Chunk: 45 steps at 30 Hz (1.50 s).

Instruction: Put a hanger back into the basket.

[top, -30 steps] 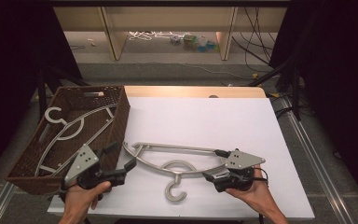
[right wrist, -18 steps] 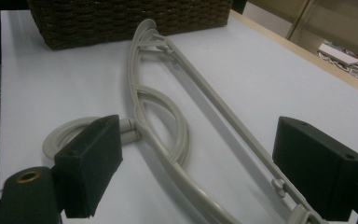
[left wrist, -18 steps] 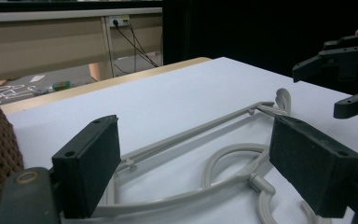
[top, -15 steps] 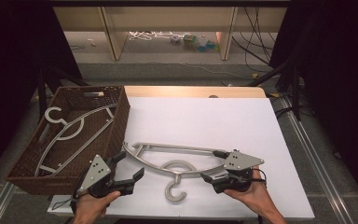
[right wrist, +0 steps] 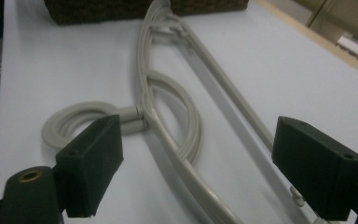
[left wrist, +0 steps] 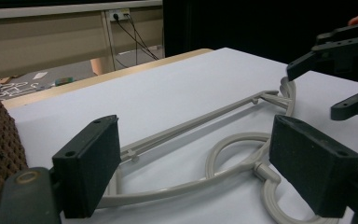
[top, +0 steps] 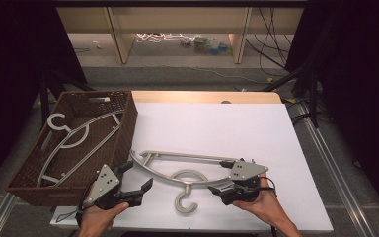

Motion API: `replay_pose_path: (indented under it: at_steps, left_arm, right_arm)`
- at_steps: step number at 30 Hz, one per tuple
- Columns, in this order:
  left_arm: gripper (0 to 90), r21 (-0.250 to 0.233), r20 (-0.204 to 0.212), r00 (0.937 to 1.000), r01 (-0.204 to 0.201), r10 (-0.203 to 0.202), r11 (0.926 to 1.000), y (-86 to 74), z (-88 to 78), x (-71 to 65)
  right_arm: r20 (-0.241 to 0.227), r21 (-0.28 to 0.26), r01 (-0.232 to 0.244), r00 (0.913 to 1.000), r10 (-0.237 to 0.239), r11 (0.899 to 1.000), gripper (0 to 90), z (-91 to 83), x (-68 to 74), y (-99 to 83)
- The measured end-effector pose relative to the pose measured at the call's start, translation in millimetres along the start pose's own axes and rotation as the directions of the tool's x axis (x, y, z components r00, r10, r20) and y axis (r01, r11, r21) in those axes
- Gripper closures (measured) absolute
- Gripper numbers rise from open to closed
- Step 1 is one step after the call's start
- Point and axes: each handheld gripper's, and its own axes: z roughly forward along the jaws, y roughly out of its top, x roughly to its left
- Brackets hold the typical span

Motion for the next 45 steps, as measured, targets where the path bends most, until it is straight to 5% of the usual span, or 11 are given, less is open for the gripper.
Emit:
replay_pose_path:
  at_steps: [5, 13, 17, 22, 30, 35, 38, 40, 45]
  left_arm:
    - [16.2, 0.004, 0.007, 0.9999, -0.009, 0.009, 1.0000, -0.9, -0.4, -1.4]
    - [16.3, 0.014, 0.010, 0.9998, -0.019, 0.019, 0.9997, -0.9, 0.0, -1.6]
    - [16.4, 0.018, 0.011, 0.9998, -0.019, 0.019, 0.9997, -1.3, 0.4, -0.7]
    - [16.5, 0.016, 0.015, 0.9997, -0.020, 0.020, 0.9997, -1.4, 0.0, -1.0]
    - [16.7, 0.012, 0.027, 0.9993, -0.026, 0.025, 0.9996, -1.9, 1.5, -1.0]
    - [16.8, 0.025, 0.021, 0.9990, -0.040, 0.040, 0.9989, -1.8, 1.4, -2.1]
    - [17.0, 0.026, 0.022, 0.9990, -0.040, 0.039, 0.9989, -1.6, 1.4, -2.3]
    - [17.1, 0.024, 0.023, 0.9990, -0.039, 0.039, 0.9989, -1.7, 1.4, -2.3]
    - [17.2, 0.026, 0.026, 0.9989, -0.040, 0.040, 0.9988, -1.7, 1.3, -1.9]
  right_arm:
    - [-0.051, 0.086, 0.045, 0.9979, -0.041, 0.995, 21.8, 13.4, -3.5, 0.8]
    - [-0.119, 0.193, 0.125, 0.9875, -0.103, 0.973, 34.3, 31.6, -11.6, 1.6]
    - [-0.170, 0.248, 0.166, 0.9773, -0.126, 0.954, 42.9, 42.1, -12.6, 1.8]
    - [-0.204, 0.327, 0.237, 0.9629, -0.177, 0.915, 53.6, 51.3, -12.9, -1.0]
    - [-0.244, 0.352, 0.269, 0.9512, -0.189, 0.896, 67.1, 59.2, -18.7, -2.4]
    - [-0.272, 0.353, 0.331, 0.9311, -0.243, 0.875, 75.0, 60.4, -19.9, 0.4]
    - [-0.305, 0.351, 0.416, 0.8979, -0.317, 0.839, 77.5, 59.6, -18.2, 3.8]
    - [-0.317, 0.338, 0.435, 0.8875, -0.334, 0.834, 78.2, 58.4, -17.3, 4.9]
    - [-0.327, 0.308, 0.511, 0.8489, -0.415, 0.802, 80.3, 53.4, -17.3, 10.0]
